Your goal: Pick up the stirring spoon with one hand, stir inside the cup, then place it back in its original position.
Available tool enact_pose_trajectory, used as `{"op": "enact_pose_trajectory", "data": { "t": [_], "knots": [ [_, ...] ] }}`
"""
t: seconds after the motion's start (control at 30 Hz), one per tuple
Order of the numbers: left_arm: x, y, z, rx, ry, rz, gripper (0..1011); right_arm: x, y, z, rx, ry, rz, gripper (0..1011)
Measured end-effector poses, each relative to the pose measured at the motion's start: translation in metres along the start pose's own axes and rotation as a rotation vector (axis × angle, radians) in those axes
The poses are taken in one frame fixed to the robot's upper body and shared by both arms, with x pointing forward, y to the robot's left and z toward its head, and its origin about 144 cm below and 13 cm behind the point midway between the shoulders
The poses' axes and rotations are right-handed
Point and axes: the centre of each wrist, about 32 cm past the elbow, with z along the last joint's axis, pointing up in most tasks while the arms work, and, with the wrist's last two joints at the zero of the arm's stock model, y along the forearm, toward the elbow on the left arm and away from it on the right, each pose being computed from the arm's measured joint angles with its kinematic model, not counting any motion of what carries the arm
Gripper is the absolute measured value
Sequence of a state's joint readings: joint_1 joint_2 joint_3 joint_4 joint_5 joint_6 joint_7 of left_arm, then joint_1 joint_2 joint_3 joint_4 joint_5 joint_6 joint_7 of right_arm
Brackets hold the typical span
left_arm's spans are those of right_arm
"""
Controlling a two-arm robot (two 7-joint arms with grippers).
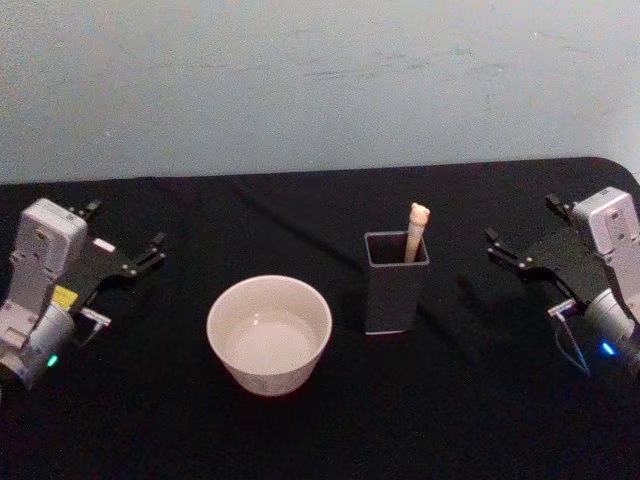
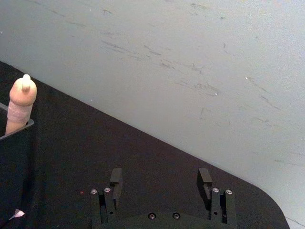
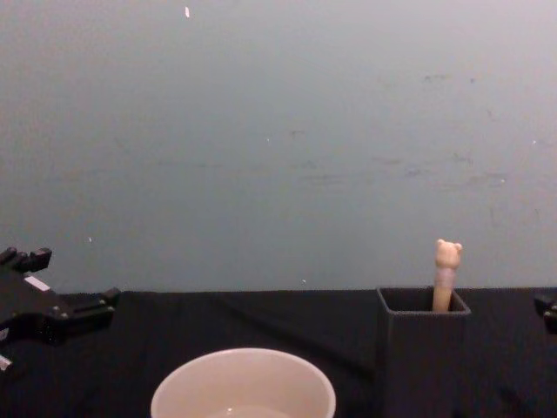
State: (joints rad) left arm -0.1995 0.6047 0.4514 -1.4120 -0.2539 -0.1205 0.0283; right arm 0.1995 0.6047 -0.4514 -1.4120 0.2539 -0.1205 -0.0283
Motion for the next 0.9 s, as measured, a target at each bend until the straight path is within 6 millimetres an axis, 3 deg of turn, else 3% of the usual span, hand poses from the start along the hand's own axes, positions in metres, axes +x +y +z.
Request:
{"op": "enact_pose_trajectory", "data": {
  "t": [0.4,0.9],
  "knots": [
    [0.000,0.000,0.000,0.000,0.000,0.000,1001,0.008,-0.001,0.005,0.021,0.031,0.032,1000],
    [0.000,0.000,0.000,0.000,0.000,0.000,1001,0.017,-0.023,0.031,0.046,0.171,0.211,1000]
  ]
}}
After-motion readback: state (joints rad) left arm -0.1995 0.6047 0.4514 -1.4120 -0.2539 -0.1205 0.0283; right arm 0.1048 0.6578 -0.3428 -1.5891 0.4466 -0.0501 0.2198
